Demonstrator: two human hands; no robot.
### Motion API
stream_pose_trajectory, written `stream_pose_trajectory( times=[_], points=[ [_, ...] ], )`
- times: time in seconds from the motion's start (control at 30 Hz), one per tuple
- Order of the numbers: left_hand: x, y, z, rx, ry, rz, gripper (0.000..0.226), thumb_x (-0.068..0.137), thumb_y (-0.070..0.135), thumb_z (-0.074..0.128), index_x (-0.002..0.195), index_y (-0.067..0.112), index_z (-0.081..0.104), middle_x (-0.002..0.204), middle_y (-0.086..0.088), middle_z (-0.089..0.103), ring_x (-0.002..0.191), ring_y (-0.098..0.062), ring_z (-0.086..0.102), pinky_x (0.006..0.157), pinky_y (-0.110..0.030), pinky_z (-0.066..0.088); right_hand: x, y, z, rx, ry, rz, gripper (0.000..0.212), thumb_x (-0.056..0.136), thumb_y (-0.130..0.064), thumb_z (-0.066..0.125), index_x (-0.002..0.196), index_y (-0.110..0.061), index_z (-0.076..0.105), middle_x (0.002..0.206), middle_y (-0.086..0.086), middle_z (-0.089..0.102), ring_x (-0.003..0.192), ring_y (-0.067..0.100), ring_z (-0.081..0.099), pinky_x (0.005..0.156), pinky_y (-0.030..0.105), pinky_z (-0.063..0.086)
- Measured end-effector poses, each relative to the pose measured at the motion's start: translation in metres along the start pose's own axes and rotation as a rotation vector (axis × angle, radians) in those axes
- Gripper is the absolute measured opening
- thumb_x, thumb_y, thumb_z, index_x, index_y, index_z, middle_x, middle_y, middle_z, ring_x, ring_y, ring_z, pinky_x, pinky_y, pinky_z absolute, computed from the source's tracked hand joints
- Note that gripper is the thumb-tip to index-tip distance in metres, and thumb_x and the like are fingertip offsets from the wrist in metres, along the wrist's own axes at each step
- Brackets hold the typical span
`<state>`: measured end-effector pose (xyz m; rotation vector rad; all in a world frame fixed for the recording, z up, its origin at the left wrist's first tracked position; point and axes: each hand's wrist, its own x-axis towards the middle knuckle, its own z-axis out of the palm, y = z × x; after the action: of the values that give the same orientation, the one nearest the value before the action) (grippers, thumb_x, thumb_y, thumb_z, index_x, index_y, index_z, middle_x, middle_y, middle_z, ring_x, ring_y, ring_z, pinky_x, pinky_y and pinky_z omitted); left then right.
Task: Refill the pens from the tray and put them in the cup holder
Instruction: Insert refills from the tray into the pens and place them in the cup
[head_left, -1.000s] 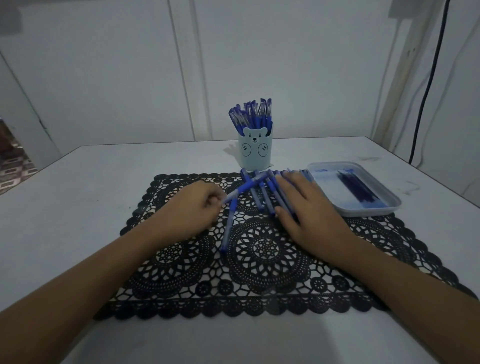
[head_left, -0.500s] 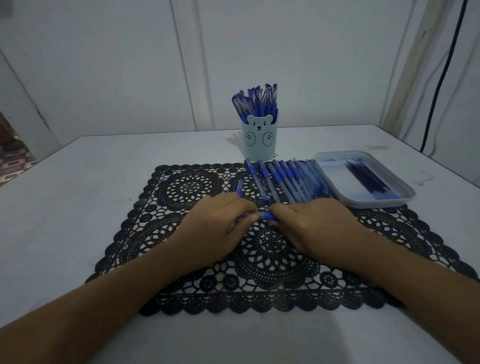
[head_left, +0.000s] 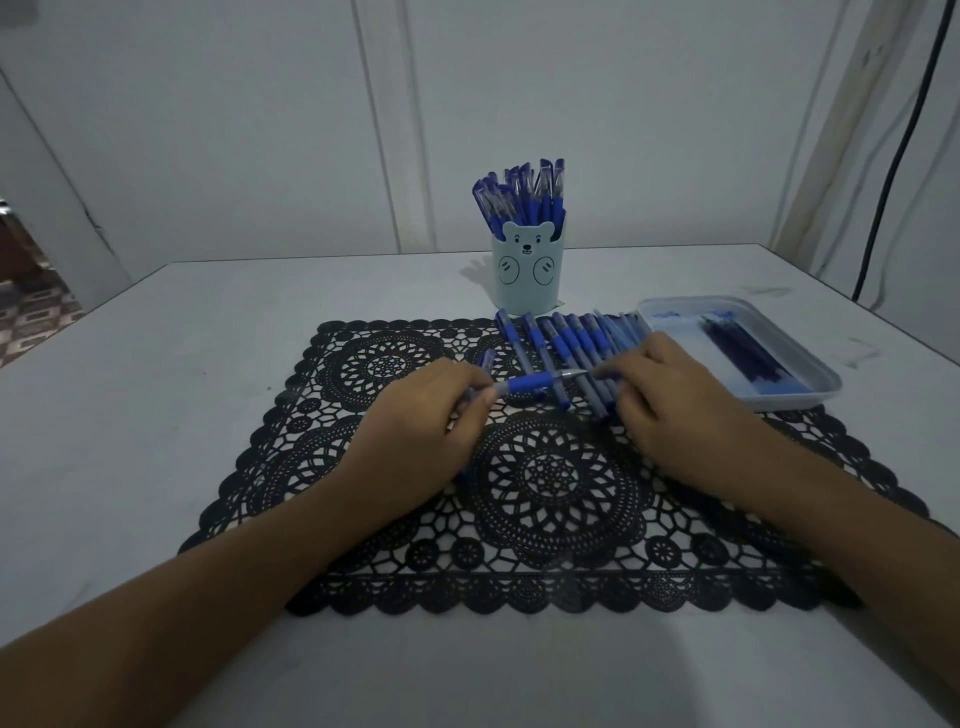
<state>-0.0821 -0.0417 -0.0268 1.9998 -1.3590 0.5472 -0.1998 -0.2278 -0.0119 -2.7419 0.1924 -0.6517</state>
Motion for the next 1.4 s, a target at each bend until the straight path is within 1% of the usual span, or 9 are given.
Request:
stream_pose_trajectory(
  times=[0.17,0.27,0.37,0.53,0.8,0.97,1.1,1.27,1.4],
  points=[
    [-0.001,0.002,0.001,0.032,0.005,0.046,0.030,0.091,0.031,0.042,0.090,0.009,0.063,0.070,0.004,0.054,0.062,-0.008,0.042,0.057,-0.015,0.036,-0.002,-0.002,0.005,-0.017,-0.039,-0.068,0.036,0.094,-0.027,0.045,0.128,-0.016,0.049,0.095,-0.008,0.044,0.087,0.006,0.039,0.073,0.011,0.028],
    [-0.002,0.001,0.000,0.015,0.012,0.050,0.029,0.091,0.030,0.042,0.092,0.009,0.063,0.073,0.006,0.053,0.062,-0.006,0.042,0.056,-0.015,0.038,0.000,-0.007,-0.003,0.180,0.129,0.031,0.039,0.097,-0.030,0.034,0.098,-0.006,0.063,0.088,0.006,0.063,0.081,0.017,0.053,0.071,0.023,0.037],
    [-0.002,0.001,0.000,0.039,-0.007,0.085,0.027,0.092,0.029,0.043,0.094,0.011,0.063,0.073,0.004,0.055,0.061,-0.005,0.044,0.053,-0.022,0.040,-0.002,-0.011,-0.008,0.383,0.083,0.131,0.053,0.094,-0.044,0.030,0.073,-0.008,0.063,0.067,0.014,0.061,0.057,0.015,0.050,0.054,0.017,0.037],
    [-0.003,0.005,-0.003,0.058,-0.021,0.184,0.029,0.093,0.026,0.042,0.097,0.008,0.064,0.076,0.002,0.058,0.063,-0.009,0.051,0.055,-0.024,0.042,-0.002,-0.014,-0.006,0.455,-0.029,0.081,0.045,0.091,-0.041,0.041,0.052,-0.018,0.045,0.042,-0.012,0.043,0.042,0.002,0.039,0.048,0.009,0.035],
    [-0.004,0.001,-0.002,0.052,-0.032,0.116,0.032,0.094,0.029,0.038,0.099,0.014,0.066,0.073,0.009,0.061,0.062,-0.003,0.048,0.054,-0.020,0.040,-0.001,-0.009,-0.007,0.487,-0.067,0.035,0.011,0.085,-0.038,0.054,0.079,-0.029,0.053,0.071,-0.009,0.054,0.061,-0.002,0.047,0.057,0.012,0.038],
    [-0.004,0.001,-0.001,0.065,-0.069,0.130,0.029,0.094,0.030,0.038,0.100,0.018,0.063,0.076,0.007,0.063,0.063,-0.003,0.052,0.053,-0.020,0.043,-0.001,-0.010,-0.007,0.454,-0.075,0.063,0.043,0.086,-0.052,0.036,0.057,-0.025,0.053,0.047,-0.011,0.050,0.046,0.000,0.044,0.051,0.009,0.037],
    [-0.004,0.001,-0.002,0.031,-0.062,0.085,0.031,0.093,0.033,0.037,0.099,0.017,0.064,0.072,0.009,0.060,0.063,-0.005,0.049,0.055,-0.019,0.040,0.000,-0.007,-0.012,0.470,-0.106,0.008,0.009,0.082,-0.037,0.058,0.084,-0.028,0.056,0.063,-0.012,0.050,0.056,-0.004,0.046,0.055,0.007,0.037],
    [-0.005,0.002,-0.002,0.047,-0.101,0.156,0.029,0.095,0.030,0.039,0.099,0.016,0.064,0.083,0.006,0.066,0.069,-0.009,0.061,0.057,-0.030,0.050,0.002,-0.009,-0.013,0.416,-0.108,0.092,0.043,0.089,-0.045,0.041,0.059,-0.020,0.057,0.040,-0.012,0.048,0.039,0.001,0.042,0.047,0.008,0.035],
    [-0.004,0.000,-0.002,0.037,-0.100,0.131,0.028,0.094,0.030,0.039,0.098,0.018,0.063,0.079,0.006,0.064,0.065,-0.007,0.056,0.054,-0.029,0.046,0.001,-0.008,-0.014,0.576,-0.170,0.091,0.018,0.079,-0.040,0.061,0.089,-0.025,0.056,0.068,-0.005,0.058,0.059,0.012,0.058,0.060,0.019,0.049]
  ],
)
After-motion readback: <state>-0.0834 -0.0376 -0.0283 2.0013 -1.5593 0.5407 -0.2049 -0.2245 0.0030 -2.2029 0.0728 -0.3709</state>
